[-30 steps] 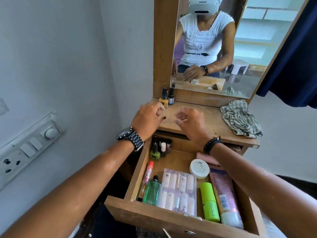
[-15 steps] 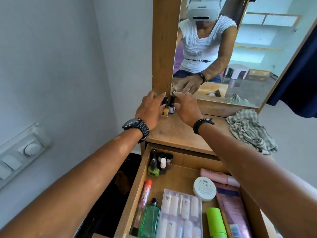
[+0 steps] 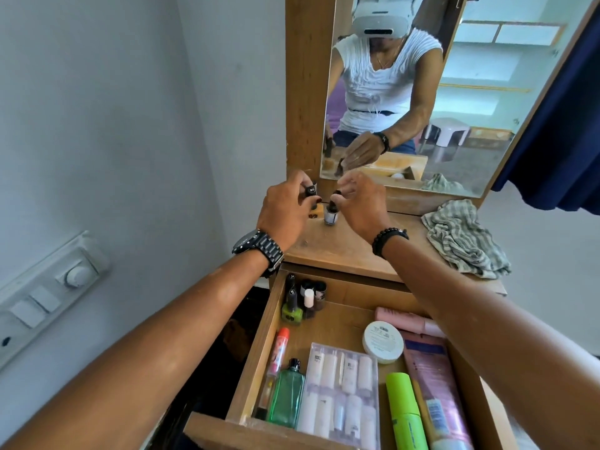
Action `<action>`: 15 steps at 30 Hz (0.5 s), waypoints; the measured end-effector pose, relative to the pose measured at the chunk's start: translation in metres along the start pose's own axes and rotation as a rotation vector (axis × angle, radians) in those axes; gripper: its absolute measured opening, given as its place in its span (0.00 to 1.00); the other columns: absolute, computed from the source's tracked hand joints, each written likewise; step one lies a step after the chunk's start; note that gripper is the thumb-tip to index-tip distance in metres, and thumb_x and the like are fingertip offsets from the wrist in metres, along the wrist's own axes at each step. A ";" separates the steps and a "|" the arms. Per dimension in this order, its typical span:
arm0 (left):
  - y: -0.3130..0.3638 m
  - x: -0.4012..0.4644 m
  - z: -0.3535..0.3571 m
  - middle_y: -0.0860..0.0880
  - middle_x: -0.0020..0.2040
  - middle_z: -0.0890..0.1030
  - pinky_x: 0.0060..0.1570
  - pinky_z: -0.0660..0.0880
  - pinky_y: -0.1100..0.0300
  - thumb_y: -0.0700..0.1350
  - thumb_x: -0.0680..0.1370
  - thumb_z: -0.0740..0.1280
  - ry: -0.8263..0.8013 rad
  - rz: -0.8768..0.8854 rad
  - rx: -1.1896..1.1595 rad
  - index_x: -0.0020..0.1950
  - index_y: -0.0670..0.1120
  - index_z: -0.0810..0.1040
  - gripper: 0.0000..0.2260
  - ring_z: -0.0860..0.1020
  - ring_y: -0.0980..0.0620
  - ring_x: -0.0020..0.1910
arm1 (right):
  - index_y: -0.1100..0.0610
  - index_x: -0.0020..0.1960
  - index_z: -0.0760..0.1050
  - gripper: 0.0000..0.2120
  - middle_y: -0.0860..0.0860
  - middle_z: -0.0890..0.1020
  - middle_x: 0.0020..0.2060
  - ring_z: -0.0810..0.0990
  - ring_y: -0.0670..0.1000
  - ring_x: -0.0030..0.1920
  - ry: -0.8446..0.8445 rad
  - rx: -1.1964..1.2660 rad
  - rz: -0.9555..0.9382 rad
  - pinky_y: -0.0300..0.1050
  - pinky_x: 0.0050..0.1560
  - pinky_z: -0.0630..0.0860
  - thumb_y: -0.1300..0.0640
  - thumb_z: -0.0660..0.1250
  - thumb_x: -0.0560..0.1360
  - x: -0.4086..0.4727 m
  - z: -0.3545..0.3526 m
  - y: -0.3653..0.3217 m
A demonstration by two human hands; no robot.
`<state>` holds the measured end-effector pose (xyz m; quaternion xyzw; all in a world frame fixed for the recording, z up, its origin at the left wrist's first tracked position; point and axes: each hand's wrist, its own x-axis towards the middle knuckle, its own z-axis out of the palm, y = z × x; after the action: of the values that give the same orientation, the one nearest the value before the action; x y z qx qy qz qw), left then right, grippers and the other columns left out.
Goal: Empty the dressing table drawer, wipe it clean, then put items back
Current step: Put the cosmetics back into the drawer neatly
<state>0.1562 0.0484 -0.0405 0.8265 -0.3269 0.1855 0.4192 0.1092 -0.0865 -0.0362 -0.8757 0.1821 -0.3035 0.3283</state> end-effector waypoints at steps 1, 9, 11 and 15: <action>0.006 -0.005 -0.005 0.48 0.45 0.82 0.37 0.75 0.69 0.45 0.73 0.71 -0.002 0.002 -0.025 0.53 0.45 0.76 0.11 0.79 0.56 0.40 | 0.57 0.52 0.75 0.09 0.48 0.79 0.40 0.77 0.44 0.40 0.007 0.007 0.002 0.27 0.34 0.70 0.61 0.69 0.73 -0.006 -0.007 -0.001; 0.036 -0.066 -0.036 0.56 0.38 0.79 0.34 0.74 0.74 0.47 0.70 0.74 -0.136 0.012 -0.155 0.45 0.47 0.75 0.10 0.76 0.65 0.34 | 0.54 0.52 0.81 0.09 0.44 0.80 0.38 0.76 0.34 0.36 0.041 0.074 -0.019 0.19 0.37 0.69 0.59 0.71 0.72 -0.078 -0.061 -0.009; 0.034 -0.087 -0.036 0.55 0.38 0.80 0.34 0.75 0.70 0.48 0.69 0.74 -0.174 -0.016 -0.174 0.45 0.47 0.75 0.10 0.78 0.62 0.35 | 0.55 0.50 0.82 0.07 0.44 0.81 0.38 0.76 0.34 0.35 0.016 0.069 -0.011 0.20 0.37 0.69 0.59 0.71 0.72 -0.100 -0.064 -0.004; 0.018 -0.115 -0.028 0.56 0.36 0.79 0.36 0.78 0.58 0.49 0.70 0.74 -0.276 -0.097 -0.116 0.42 0.50 0.74 0.10 0.78 0.58 0.34 | 0.57 0.48 0.83 0.07 0.46 0.82 0.39 0.78 0.39 0.36 -0.072 0.050 0.007 0.22 0.37 0.72 0.58 0.73 0.71 -0.130 -0.053 0.010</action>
<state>0.0608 0.1075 -0.0807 0.8335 -0.3511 0.0303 0.4256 -0.0235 -0.0505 -0.0648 -0.8770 0.1657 -0.2752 0.3573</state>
